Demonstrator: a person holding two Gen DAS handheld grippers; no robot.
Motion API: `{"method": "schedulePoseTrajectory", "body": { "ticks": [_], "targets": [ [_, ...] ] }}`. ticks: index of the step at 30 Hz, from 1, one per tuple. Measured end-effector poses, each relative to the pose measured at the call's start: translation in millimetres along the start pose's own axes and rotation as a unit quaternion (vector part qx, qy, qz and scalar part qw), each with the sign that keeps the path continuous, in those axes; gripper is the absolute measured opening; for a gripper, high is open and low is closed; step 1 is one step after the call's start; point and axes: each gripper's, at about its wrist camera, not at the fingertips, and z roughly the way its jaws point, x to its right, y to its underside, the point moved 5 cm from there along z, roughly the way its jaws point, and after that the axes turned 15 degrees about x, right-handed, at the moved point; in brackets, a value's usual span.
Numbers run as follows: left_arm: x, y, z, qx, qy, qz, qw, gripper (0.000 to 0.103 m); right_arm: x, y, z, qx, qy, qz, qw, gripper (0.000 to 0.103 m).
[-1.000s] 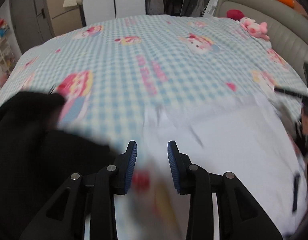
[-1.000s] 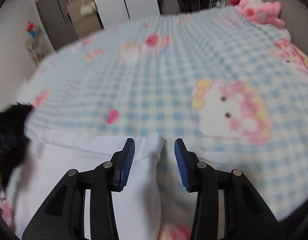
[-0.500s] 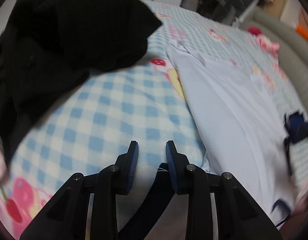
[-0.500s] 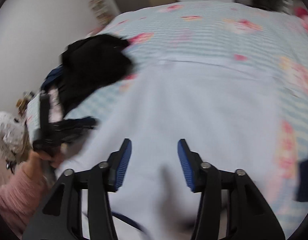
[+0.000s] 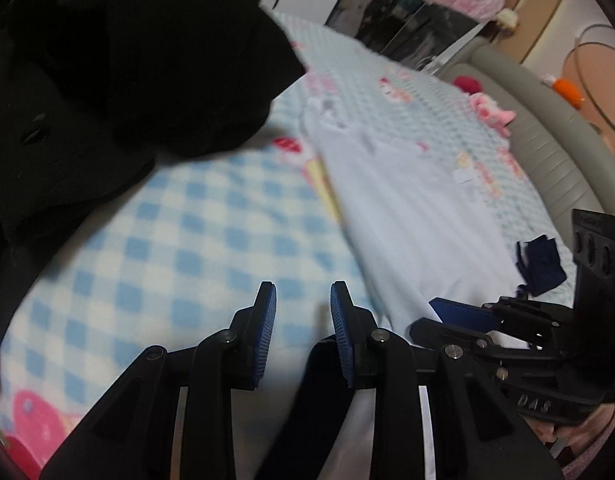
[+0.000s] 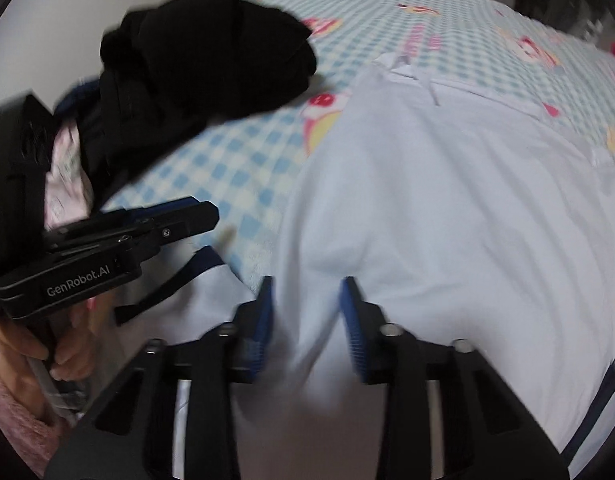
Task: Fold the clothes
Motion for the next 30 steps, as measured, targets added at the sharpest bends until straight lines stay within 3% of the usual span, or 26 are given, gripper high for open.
{"method": "schedulePoseTrajectory", "body": {
  "ticks": [7, 9, 11, 12, 13, 15, 16, 19, 23, 25, 27, 29, 30],
  "targets": [
    [28.3, 8.5, 9.5, -0.016, 0.071, -0.014, 0.9973, 0.029, 27.3, -6.1, -22.3, 0.023, 0.013, 0.055, 0.998, 0.011],
    [34.2, 15.8, 15.6, -0.044, 0.109, -0.034, 0.9925, 0.036, 29.5, -5.0, -21.4, 0.021, 0.013, 0.063, 0.998, 0.01],
    [39.9, 23.8, 21.5, -0.078, 0.153, -0.058, 0.9835, 0.062, 31.5, -1.7, -19.7, 0.016, 0.019, 0.062, 0.998, 0.01],
    [41.8, 27.3, 23.1, -0.087, 0.158, -0.056, 0.9821, 0.065, 31.3, -0.2, -18.2, 0.015, 0.019, 0.063, 0.998, 0.01],
    [43.0, 30.6, 23.8, -0.091, 0.152, -0.046, 0.9832, 0.065, 30.9, 0.8, -17.7, 0.015, 0.016, 0.065, 0.998, 0.01],
    [47.0, 37.5, 23.5, -0.099, 0.135, -0.016, 0.9857, 0.042, 30.2, 2.9, -16.7, 0.017, 0.011, 0.068, 0.997, 0.011],
    [49.2, 40.9, 23.2, -0.102, 0.127, 0.0, 0.9866, 0.004, 30.0, 3.7, -16.6, 0.018, 0.008, 0.072, 0.997, 0.011],
    [54.4, 46.8, 12.8, -0.102, 0.106, 0.025, 0.9888, 0.005, 30.6, 3.9, -21.1, 0.022, -0.002, 0.087, 0.996, 0.013],
    [40.3, 27.3, -29.9, -0.051, 0.059, 0.004, 0.997, 0.004, 28.1, 1.4, -36.1, 0.04, -0.001, 0.085, 0.996, 0.021],
    [21.3, 11.8, -55.1, -0.016, 0.012, -0.009, 0.9998, 0.004, 25.1, 5.2, -37.9, 0.037, 0.0, 0.079, 0.996, 0.03],
    [-0.8, 7.6, -66.5, -0.014, -0.012, -0.038, 0.9991, 0.004, 22.2, 8.9, -39.7, 0.035, 0.001, 0.073, 0.997, 0.033],
    [-16.7, 16.6, -70.1, -0.028, -0.006, -0.073, 0.9969, 0.005, 21.6, 19.9, -30.7, 0.006, 0.015, 0.063, 0.998, 0.033],
    [-26.4, 23.9, -71.1, -0.033, -0.026, -0.086, 0.9954, 0.005, 21.9, 25.6, -26.5, -0.006, 0.021, 0.06, 0.998, 0.033]
  ]
}}
